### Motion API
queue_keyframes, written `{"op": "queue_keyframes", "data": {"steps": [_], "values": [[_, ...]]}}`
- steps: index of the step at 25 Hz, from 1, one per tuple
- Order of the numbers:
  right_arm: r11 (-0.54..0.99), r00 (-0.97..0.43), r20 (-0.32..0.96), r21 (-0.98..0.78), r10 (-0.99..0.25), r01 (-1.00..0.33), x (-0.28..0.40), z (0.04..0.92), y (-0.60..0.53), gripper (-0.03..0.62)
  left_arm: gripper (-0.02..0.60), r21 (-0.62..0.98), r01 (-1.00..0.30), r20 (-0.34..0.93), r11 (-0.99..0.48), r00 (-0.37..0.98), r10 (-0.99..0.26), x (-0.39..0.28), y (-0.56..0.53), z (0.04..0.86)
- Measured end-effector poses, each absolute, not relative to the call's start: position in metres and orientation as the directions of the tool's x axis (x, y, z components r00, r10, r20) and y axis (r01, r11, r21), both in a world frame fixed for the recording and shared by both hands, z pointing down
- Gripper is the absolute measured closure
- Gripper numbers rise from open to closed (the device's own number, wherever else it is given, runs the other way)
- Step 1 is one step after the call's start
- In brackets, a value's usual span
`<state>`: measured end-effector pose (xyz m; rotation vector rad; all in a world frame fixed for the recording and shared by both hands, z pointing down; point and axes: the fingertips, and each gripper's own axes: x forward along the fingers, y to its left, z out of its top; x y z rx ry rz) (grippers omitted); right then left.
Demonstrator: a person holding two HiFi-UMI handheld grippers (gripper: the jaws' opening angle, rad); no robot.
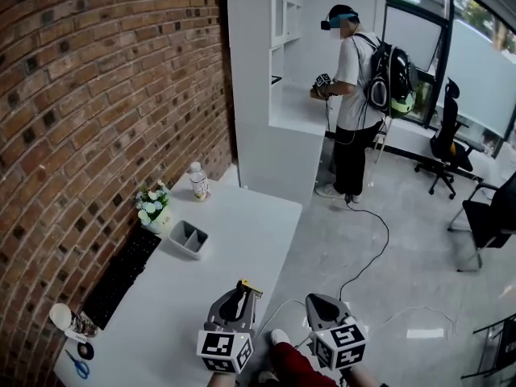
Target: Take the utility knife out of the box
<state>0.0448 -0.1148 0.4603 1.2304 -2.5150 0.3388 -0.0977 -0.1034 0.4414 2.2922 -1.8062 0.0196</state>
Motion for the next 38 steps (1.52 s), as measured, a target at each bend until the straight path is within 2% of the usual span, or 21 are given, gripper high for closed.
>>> {"op": "queue_keyframes", "data": {"steps": [12, 24, 38], "values": [[0.538, -0.510, 0.389, -0.042, -0.767, -0.842, 0.074, 0.458, -0.120, 0.586, 0.515, 0.185, -0.938, 0.141, -0.293, 0.321, -0.937, -0.074, -0.114, 0.448], [0.452, -0.440, 0.390, -0.067, -0.809, -0.890, 0.136, 0.464, -0.132, 0.586, 0.515, 0.173, -0.911, 0.170, -0.374, 0.402, -0.900, -0.013, -0.130, 0.458], [0.430, -0.434, 0.381, -0.099, -0.817, -0.897, 0.189, 0.465, -0.153, 0.586, 0.515, 0.150, -0.903, 0.214, -0.402, 0.427, -0.879, 0.044, -0.151, 0.466]]}}
